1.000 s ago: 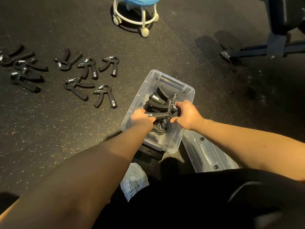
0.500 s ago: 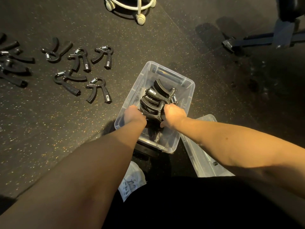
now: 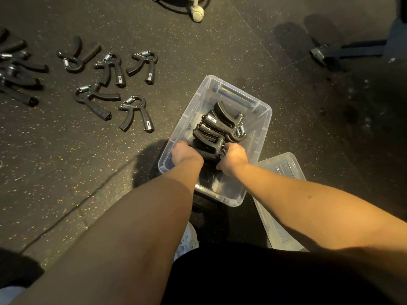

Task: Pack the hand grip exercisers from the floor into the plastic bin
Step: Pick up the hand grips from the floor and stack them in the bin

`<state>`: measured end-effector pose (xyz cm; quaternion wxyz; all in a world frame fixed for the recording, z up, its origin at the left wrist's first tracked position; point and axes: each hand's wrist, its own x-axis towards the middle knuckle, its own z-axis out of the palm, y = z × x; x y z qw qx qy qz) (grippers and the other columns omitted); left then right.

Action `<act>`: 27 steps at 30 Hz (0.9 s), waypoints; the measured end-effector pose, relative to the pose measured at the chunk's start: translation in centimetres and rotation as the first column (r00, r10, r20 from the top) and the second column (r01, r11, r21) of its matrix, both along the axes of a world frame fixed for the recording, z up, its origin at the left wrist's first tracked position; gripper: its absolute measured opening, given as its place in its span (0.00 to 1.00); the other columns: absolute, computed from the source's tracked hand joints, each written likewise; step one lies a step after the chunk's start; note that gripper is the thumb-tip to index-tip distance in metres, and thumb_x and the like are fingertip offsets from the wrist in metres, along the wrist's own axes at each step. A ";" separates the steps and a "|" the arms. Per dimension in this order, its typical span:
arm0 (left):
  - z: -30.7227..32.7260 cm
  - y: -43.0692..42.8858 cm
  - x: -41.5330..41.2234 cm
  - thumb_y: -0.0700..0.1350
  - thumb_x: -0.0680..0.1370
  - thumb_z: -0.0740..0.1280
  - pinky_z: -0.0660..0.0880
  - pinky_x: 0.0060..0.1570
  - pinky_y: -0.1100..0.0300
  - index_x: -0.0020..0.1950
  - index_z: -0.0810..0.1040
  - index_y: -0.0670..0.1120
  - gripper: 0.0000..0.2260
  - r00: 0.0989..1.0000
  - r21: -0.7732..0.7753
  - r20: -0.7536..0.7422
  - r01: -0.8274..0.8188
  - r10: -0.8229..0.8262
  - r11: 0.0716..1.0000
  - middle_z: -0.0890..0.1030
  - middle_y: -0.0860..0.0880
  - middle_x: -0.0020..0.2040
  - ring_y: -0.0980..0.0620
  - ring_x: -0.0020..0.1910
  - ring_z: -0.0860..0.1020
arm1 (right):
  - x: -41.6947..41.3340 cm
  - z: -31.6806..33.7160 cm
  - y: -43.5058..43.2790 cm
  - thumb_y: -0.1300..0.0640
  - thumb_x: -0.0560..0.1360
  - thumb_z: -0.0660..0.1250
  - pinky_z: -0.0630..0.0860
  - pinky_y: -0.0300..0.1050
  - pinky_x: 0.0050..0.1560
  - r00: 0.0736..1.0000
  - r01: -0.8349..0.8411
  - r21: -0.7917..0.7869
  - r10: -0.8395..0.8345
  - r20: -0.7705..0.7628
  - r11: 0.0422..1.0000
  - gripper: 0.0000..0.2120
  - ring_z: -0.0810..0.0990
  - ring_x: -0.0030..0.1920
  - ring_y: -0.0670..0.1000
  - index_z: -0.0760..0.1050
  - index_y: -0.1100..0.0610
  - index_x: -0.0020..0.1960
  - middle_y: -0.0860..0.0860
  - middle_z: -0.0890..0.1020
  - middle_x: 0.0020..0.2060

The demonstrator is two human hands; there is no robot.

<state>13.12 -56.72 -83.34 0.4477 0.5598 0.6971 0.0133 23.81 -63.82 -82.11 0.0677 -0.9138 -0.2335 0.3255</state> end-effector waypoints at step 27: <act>-3.3 0.3 1.0 0.40 0.76 0.73 0.78 0.53 0.56 0.60 0.80 0.41 0.13 0.994 0.005 -0.087 0.060 -0.059 0.998 0.83 0.42 0.56 0.44 0.57 0.81 | -1.2 -4.8 -0.3 0.72 0.73 0.66 0.69 0.49 0.71 0.989 0.137 0.104 -0.142 0.044 0.985 0.26 0.71 0.69 0.57 0.73 0.57 0.68 0.54 0.70 0.67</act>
